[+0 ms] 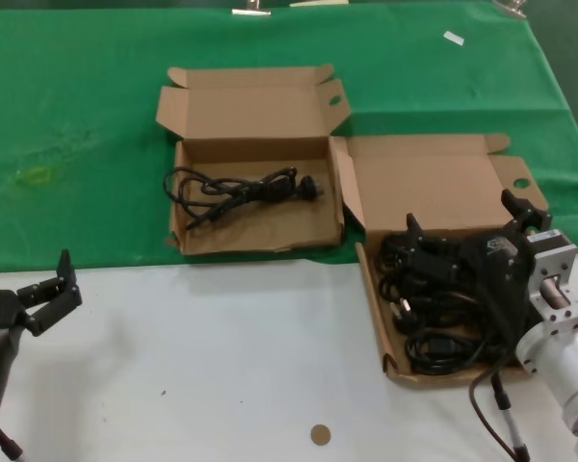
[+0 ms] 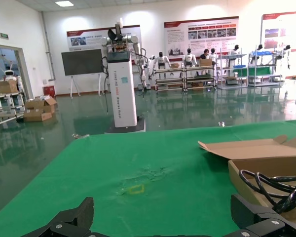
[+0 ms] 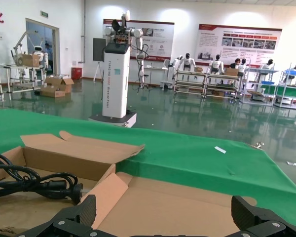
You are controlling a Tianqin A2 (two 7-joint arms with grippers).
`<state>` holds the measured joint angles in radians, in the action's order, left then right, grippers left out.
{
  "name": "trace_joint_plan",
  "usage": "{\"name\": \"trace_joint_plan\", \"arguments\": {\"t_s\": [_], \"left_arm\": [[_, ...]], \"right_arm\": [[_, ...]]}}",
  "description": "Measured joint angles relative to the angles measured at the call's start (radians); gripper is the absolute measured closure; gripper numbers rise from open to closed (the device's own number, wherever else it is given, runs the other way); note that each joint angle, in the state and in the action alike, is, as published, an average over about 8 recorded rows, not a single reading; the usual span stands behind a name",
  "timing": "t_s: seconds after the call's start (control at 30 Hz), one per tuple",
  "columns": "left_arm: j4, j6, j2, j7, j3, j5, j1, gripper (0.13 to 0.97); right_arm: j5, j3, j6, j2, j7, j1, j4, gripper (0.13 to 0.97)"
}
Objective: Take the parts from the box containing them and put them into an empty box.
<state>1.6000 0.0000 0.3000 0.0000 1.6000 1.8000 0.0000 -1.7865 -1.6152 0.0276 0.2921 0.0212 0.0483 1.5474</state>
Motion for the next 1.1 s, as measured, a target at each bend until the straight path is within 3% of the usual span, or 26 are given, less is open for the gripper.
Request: {"name": "trace_joint_plan", "arguments": {"t_s": [1.1], "left_arm": [[0.000,0.000,0.000,0.000,0.000,0.000,0.000,0.132]], "right_arm": [[0.000,0.000,0.000,0.000,0.000,0.000,0.000,0.129]]}}
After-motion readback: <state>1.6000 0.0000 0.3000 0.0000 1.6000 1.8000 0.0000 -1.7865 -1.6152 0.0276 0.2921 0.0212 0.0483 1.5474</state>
